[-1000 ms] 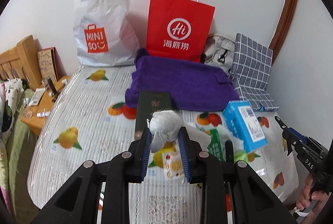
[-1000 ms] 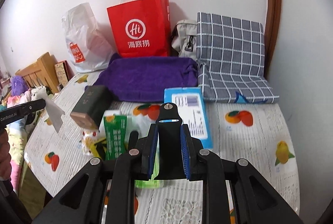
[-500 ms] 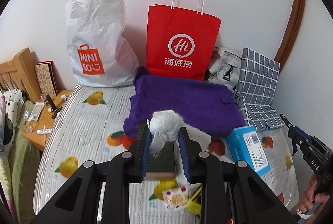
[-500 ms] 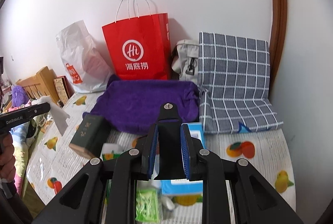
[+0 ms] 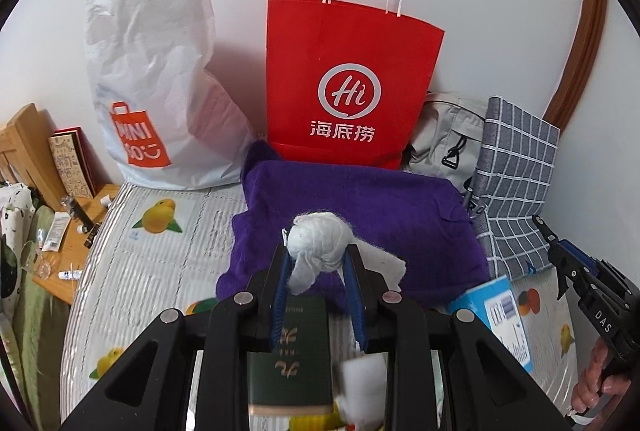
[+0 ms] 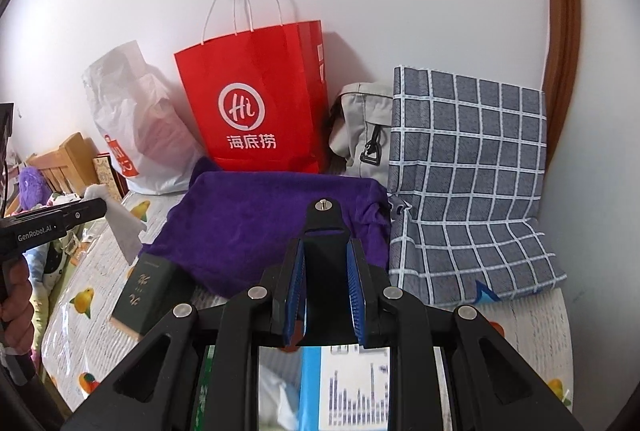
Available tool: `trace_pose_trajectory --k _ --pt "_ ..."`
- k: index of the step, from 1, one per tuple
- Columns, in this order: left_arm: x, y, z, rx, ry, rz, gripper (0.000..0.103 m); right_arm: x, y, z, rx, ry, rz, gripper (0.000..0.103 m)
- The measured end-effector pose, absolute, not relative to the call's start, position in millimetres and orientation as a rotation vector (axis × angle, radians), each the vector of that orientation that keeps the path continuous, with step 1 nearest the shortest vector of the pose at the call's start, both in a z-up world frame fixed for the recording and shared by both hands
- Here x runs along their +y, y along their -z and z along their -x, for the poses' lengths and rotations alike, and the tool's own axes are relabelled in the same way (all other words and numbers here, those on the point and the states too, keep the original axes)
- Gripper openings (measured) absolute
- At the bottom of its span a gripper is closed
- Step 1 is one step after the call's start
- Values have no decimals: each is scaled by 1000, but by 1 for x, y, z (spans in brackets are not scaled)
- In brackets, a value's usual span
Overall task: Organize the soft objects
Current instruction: 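Carry the tissue in the left tool and the strap in the right tool onto the purple towel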
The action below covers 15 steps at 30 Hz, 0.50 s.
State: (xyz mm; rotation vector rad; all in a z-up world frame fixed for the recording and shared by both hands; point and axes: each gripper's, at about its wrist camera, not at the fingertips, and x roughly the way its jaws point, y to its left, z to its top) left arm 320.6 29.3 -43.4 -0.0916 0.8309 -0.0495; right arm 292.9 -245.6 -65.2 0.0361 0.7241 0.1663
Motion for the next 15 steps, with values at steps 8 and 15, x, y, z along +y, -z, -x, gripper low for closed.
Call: trace_pose_trajectory --k 8,15 --pt "25 55 -361 850 46 62 25 -240 85 -340 756 -182 -45 22" --pt "23 69 -394 870 35 55 25 -236 96 -376 772 -190 -48 22"
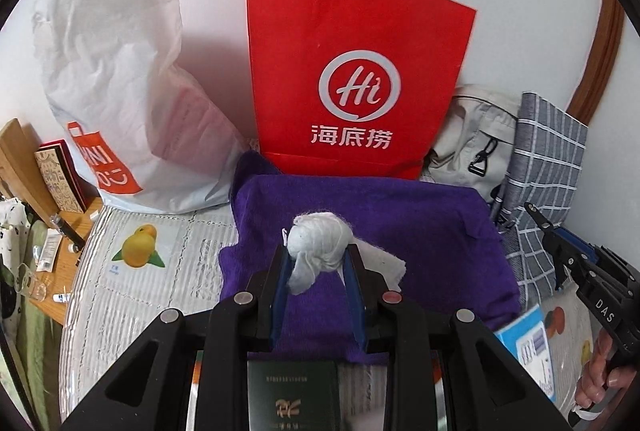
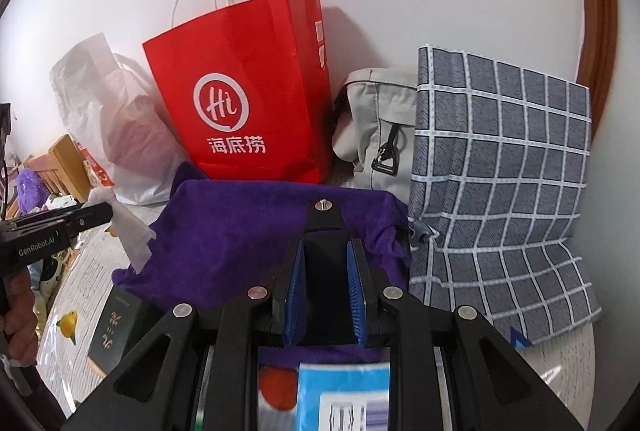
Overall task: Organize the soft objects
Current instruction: 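Carry the tissue in the left tool and the strap in the right tool onto the purple towel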
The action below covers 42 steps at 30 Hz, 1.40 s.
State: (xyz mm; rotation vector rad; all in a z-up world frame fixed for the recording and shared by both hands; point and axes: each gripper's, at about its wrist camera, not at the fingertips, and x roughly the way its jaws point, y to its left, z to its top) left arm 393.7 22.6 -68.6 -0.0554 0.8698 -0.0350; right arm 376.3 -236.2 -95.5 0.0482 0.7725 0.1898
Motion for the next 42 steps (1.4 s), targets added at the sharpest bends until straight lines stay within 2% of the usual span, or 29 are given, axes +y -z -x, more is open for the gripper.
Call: trace_pose_trajectory --k 12,24,42 --pt "31 99 -449 935 36 106 25 -231 113 -433 784 -192 -58 22" --pt "34 155 -490 1050 66 136 25 -236 194 -481 1009 -183 -59 22" --pt "36 176 -503 1094 75 170 28 -245 219 -492 1105 -204 -134 23"
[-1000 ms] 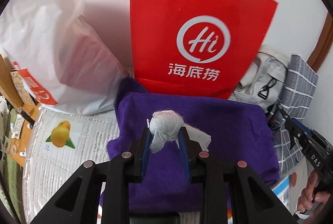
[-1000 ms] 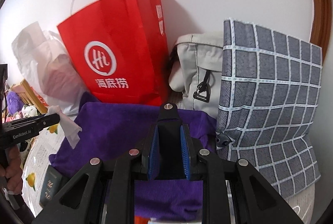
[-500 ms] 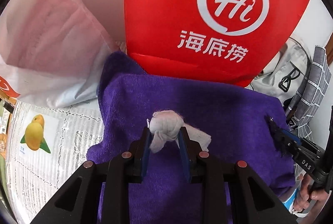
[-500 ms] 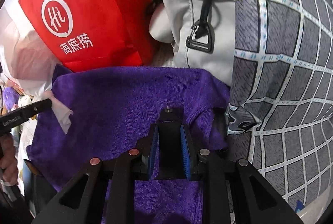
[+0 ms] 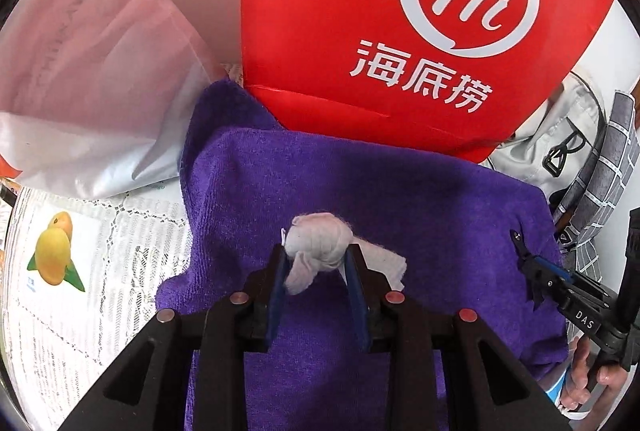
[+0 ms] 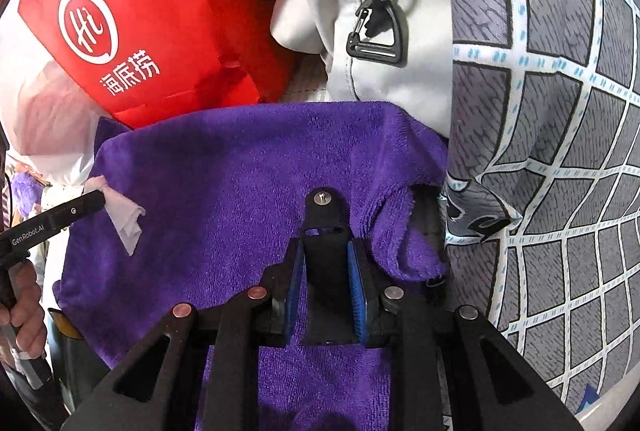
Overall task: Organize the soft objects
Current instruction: 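Carry the tissue in the left tool and the strap in the right tool onto the purple towel, then open the left tool to drop the tissue while the right tool releases the strap on the towel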
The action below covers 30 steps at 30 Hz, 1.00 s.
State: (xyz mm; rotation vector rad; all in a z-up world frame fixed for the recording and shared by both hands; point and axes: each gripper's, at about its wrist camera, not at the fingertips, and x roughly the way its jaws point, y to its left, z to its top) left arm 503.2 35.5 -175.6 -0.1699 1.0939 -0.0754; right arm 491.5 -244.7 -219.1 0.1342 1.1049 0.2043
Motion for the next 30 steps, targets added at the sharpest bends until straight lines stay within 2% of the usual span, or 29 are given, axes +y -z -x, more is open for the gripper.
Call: trace_pose_trajectory --k 2,4,6,9,11,16,21,27,30 --pt "39 176 -503 1100 79 185 33 -247 218 -490 1108 -208 -131 29" --pt "41 176 -504 1111 88 190 46 -252 214 -488 1106 -223 -128 35" --pt "40 175 -504 1111 103 181 52 -248 210 -486 1094 -231 -118 41" --pt "36 168 -500 1085 95 166 59 -242 204 -484 1081 -246 -109 61" --pt "34 163 -497 1070 94 158 64 -240 197 -479 1045 -229 -87 67" --pt "28 146 -486 1065 64 104 65 -240 170 -463 960 -160 -42 67" --pt "23 119 -456 1001 118 118 65 -248 143 -432 906 -169 -132 67" --pt "23 79 -402 897 143 86 65 -237 118 -382 930 -155 -56 67" --pt "31 68 -379 901 136 90 65 -228 111 -352 923 -158 -32 67"
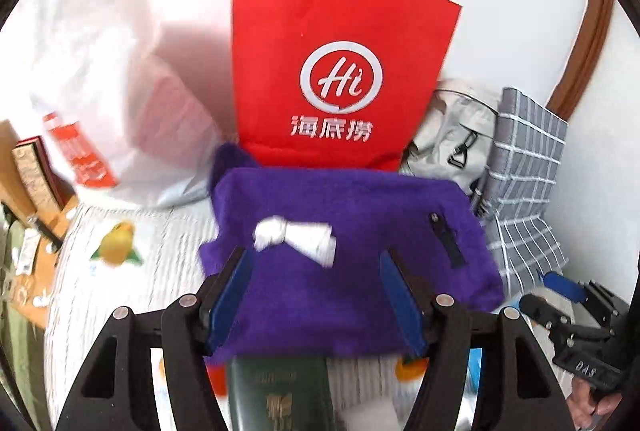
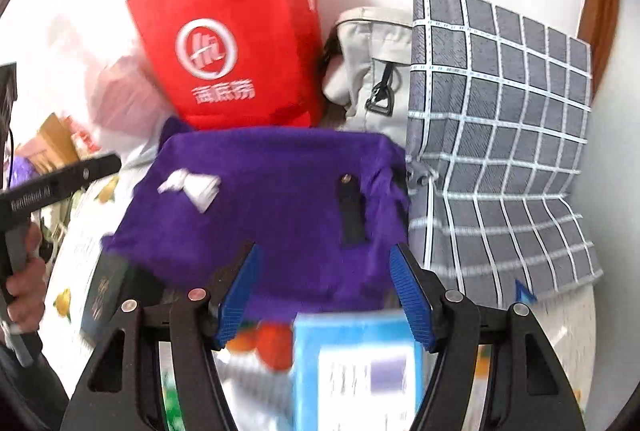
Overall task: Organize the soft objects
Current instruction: 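Open the left tool to drop the tissue while the right tool releases the strap on the towel, then grasp a second black watch strap with the right tool while the left tool reaches the orange-slice packet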
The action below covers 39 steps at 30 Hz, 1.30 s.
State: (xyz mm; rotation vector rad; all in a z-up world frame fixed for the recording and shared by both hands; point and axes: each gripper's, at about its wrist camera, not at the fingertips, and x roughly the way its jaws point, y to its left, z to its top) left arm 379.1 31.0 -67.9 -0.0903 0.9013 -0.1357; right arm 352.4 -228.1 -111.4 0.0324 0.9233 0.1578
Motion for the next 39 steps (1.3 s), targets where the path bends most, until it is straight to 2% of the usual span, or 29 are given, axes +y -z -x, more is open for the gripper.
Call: trace_pose_trajectory --k 11,18,32,35,39 --pt "52 61 -267 906 120 133 64 -207 117 -222 955 -200 -34 66" --pt "62 87 -207 910 89 152 65 -190 149 -168 972 -212 18 42" --pt "84 138 -164 983 63 206 65 -151 205 -157 961 -193 188 40" --pt "88 145 -161 999 70 225 65 -147 209 -157 932 -175 252 23" --pt "88 149 -160 1007 63 227 65 -158 198 -151 934 -225 159 21"
